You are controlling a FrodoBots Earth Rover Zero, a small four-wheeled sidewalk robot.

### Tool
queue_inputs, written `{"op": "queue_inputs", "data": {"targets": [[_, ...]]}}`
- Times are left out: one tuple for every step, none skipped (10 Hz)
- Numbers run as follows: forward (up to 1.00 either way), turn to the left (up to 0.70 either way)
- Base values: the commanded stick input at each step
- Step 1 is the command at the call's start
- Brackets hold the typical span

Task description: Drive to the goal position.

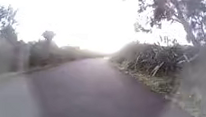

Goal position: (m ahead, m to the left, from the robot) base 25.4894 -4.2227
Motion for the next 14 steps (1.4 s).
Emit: {"op": "queue_inputs", "data": {"targets": [[0.7,0.0],[0.7,0.0],[0.7,0.0],[0.7,0.0],[0.7,0.0],[0.7,0.0],[0.7,0.0],[0.7,0.0],[0.7,0.0],[0.7,0.0],[0.7,0.0],[0.7,0.0],[0.7,0.0],[0.7,0.0]]}}
